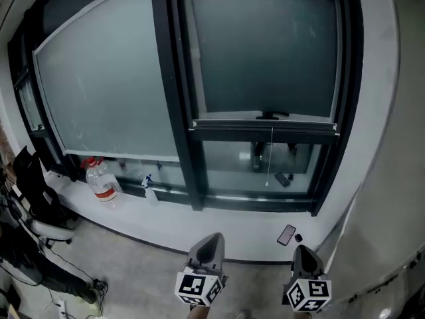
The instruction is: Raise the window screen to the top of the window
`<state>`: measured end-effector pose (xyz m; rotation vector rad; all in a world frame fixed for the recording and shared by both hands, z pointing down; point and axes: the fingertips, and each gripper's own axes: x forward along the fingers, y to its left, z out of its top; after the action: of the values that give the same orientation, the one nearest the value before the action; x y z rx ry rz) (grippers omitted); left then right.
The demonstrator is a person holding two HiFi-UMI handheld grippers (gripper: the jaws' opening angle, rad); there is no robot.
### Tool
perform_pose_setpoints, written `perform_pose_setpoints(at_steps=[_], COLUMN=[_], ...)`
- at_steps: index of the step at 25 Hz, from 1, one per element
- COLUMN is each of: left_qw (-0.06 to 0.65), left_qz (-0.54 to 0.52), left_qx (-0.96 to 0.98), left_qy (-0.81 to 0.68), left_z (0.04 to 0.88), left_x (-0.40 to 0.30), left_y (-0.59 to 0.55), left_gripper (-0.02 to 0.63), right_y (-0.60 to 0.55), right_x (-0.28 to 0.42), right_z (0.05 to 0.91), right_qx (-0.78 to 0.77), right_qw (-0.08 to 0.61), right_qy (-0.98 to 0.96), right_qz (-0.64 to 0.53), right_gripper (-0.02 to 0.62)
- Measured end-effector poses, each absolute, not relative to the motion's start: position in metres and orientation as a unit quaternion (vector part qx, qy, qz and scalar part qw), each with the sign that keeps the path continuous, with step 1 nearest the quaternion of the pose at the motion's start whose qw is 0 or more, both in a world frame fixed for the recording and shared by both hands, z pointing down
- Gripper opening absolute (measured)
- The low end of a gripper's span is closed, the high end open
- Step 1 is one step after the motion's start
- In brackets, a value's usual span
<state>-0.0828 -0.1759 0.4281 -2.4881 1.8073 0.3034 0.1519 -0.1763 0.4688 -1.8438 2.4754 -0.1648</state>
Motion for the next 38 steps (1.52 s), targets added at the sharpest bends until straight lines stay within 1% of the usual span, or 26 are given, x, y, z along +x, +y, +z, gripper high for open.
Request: perform_pose_setpoints(at_steps=[6, 11, 15, 19, 21, 25, 29, 31, 33, 34, 35, 36, 38], left_qw=[0.007, 0.012, 0.025, 0.064, 0.074, 0.088, 0.104, 0.129, 0.17, 0.197, 0.226, 0.255, 0.311], left_qz=[0.102, 0.087, 0.081, 0.043, 0.043, 0.045, 0.014, -0.024, -0.075, -0.103, -0.135, -0.17, -0.245], left_qx=[-0.795, -0.802, -0.812, -0.824, -0.825, -0.823, -0.826, -0.837, -0.847, -0.846, -0.842, -0.833, -0.809], left_qy=[0.598, 0.592, 0.577, 0.562, 0.559, 0.559, 0.554, 0.53, 0.499, 0.484, 0.472, 0.46, 0.435], left_z=[0.427, 0.43, 0.432, 0.427, 0.419, 0.408, 0.41, 0.41, 0.41, 0.408, 0.405, 0.403, 0.396], left_x=[-0.085, -0.079, -0.074, -0.081, -0.085, -0.09, -0.092, -0.079, -0.063, -0.058, -0.054, -0.051, -0.049], left_y=[-0.284, -0.368, -0.446, -0.514, -0.548, -0.6, -0.644, -0.662, -0.676, -0.682, -0.688, -0.694, -0.706], left_gripper=[0.004, 0.004, 0.005, 0.003, 0.004, 0.003, 0.004, 0.005, 0.006, 0.024, 0.097, 0.142, 0.146], right_y=[-0.282, -0.36, -0.429, -0.497, -0.53, -0.585, -0.621, -0.639, -0.657, -0.667, -0.676, -0.686, -0.705], right_x=[0.143, 0.136, 0.136, 0.13, 0.129, 0.126, 0.118, 0.116, 0.116, 0.116, 0.116, 0.116, 0.117], right_z=[0.447, 0.445, 0.44, 0.425, 0.413, 0.411, 0.403, 0.401, 0.398, 0.394, 0.391, 0.39, 0.39], right_qx=[-0.59, -0.594, -0.603, -0.607, -0.607, -0.608, -0.595, -0.576, -0.553, -0.541, -0.529, -0.516, -0.479], right_qw=[0.023, 0.014, 0.02, 0.011, 0.005, -0.006, -0.01, -0.032, -0.069, -0.094, -0.126, -0.163, -0.256], right_qy=[0.807, 0.804, 0.798, 0.795, 0.795, 0.793, 0.802, 0.814, 0.826, 0.828, 0.828, 0.826, 0.812], right_qz=[-0.03, -0.025, -0.015, 0.004, 0.017, 0.024, 0.05, 0.066, 0.09, 0.11, 0.134, 0.159, 0.214], right_gripper=[0.005, 0.005, 0.005, 0.005, 0.005, 0.005, 0.005, 0.008, 0.017, 0.05, 0.069, 0.071, 0.072])
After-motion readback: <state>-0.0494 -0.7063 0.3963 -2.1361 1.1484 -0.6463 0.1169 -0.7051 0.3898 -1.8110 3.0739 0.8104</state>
